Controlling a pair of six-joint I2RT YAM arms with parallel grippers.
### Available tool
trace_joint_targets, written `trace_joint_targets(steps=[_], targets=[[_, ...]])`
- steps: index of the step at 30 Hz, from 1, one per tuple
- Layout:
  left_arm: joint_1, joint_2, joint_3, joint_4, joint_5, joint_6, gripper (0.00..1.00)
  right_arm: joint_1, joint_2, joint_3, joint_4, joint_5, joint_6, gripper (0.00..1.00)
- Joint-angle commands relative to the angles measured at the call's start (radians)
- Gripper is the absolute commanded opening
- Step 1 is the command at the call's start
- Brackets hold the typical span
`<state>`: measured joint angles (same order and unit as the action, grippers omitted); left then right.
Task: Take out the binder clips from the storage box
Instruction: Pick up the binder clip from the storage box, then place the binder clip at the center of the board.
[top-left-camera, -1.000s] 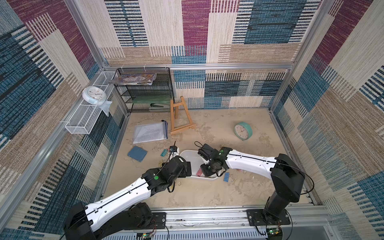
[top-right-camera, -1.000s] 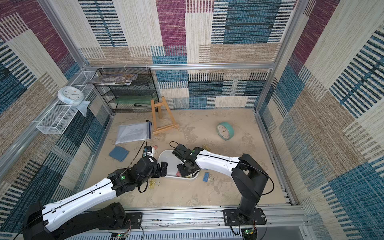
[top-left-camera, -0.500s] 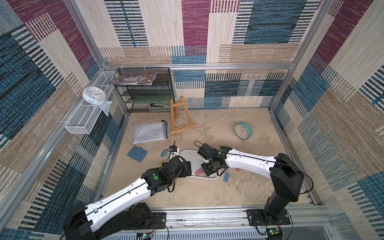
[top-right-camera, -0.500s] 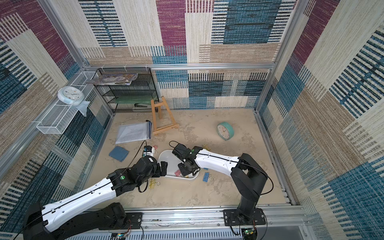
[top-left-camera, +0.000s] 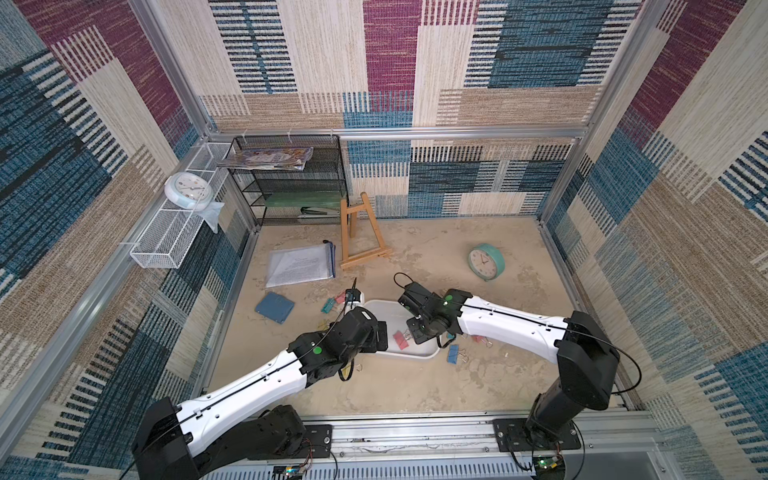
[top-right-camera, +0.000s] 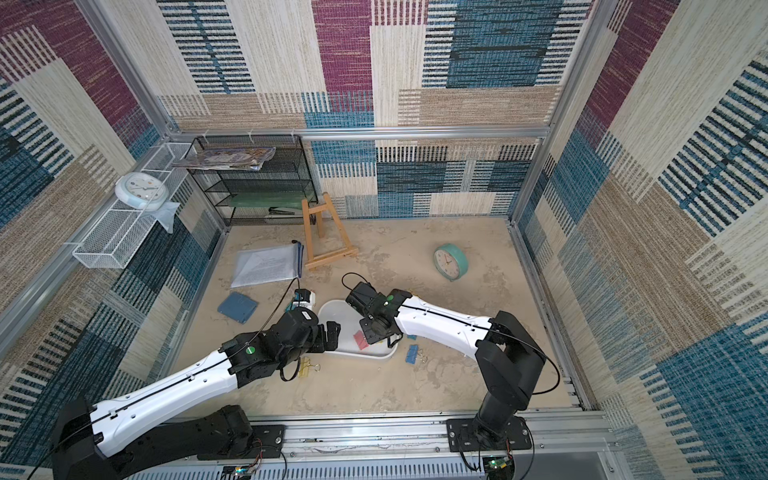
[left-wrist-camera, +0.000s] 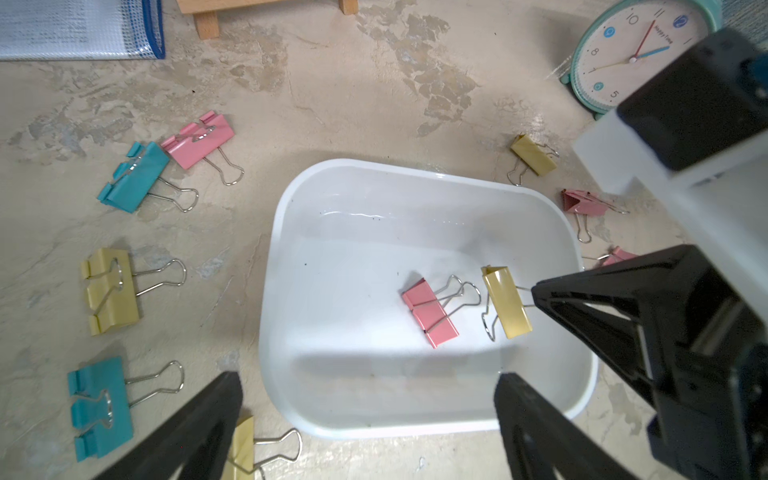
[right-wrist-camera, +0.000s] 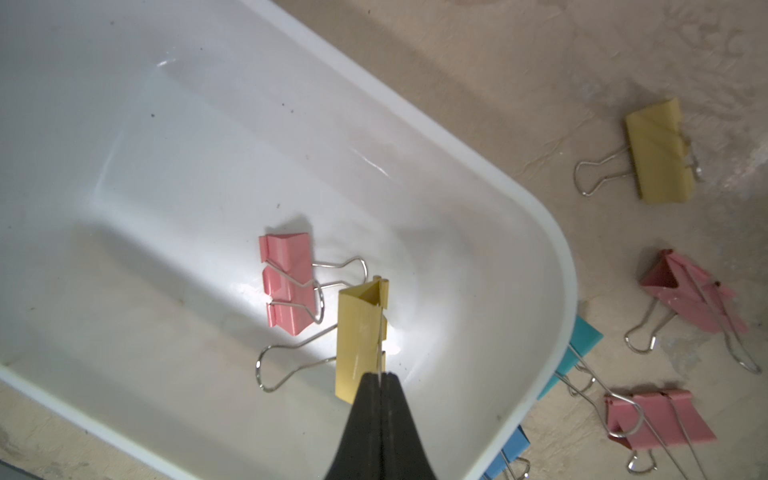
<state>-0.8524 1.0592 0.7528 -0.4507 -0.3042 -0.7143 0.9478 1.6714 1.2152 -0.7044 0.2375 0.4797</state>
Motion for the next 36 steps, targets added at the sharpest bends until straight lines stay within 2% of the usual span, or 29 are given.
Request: trace_joint_targets(steps=[1, 8, 12, 18, 22, 29, 32, 36], targets=[[0.003, 0.012, 0.015, 0.011, 0.029, 0.015, 0.99, 0.0, 0.031, 0.022, -0.011, 0.027, -0.004, 0.0], [0.002, 0.007, 0.014, 0.004, 0.012, 0.007, 0.99, 0.009, 0.122, 0.078, -0.095, 0.1, -0.035, 0.0], [0.001, 0.008, 0.014, 0.0, 0.009, 0.009, 0.99, 0.008, 0.125, 0.104, -0.109, 0.128, -0.044, 0.0], [0.002, 0.011, 0.018, 0.006, 0.018, 0.017, 0.99, 0.011, 0.028, 0.067, -0.075, 0.126, -0.044, 0.0], [0.003, 0.019, 0.023, 0.042, 0.059, 0.045, 0.99, 0.011, -0.101, 0.049, -0.07, 0.161, -0.022, 0.0], [-0.001, 0.071, 0.049, 0.154, 0.235, 0.069, 0.99, 0.009, -0.312, -0.066, -0.194, 0.312, 0.148, 0.0], [-0.026, 0.106, 0.061, 0.207, 0.287, 0.062, 0.99, 0.008, -0.364, -0.132, -0.296, 0.327, 0.289, 0.0], [-0.083, 0.161, 0.096, 0.236, 0.287, 0.074, 0.99, 0.008, -0.422, -0.227, -0.382, 0.301, 0.447, 0.0]])
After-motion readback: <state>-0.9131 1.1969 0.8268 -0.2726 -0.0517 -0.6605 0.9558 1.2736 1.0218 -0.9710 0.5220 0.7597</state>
